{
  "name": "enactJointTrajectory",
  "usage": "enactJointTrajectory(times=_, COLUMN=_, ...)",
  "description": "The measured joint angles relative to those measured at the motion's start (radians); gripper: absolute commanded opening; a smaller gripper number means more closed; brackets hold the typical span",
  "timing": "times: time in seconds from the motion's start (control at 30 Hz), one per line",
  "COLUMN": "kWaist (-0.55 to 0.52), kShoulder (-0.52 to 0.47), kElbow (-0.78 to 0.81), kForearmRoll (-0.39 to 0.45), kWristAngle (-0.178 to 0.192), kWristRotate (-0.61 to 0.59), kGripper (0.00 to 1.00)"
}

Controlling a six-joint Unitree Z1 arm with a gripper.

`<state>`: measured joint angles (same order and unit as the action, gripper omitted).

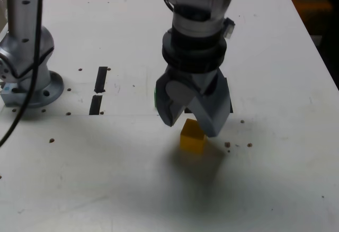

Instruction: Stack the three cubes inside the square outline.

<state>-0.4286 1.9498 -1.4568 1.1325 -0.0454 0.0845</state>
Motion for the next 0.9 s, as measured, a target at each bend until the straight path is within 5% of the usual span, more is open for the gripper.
enactJointTrajectory(times=0.37, kWaist=0.0, kShoulder=0.011, kElbow=0.024, kForearmRoll=-0.026, kWristAngle=-0.001, kWristRotate=0.0, kGripper=0.68)
enactJointTrajectory(times=0.9, kWaist=0.0, kShoulder=0.033, kElbow=0.072, kForearmRoll=-0.124, kWristAngle=-0.028, kWristRotate=0.0, kGripper=0.87)
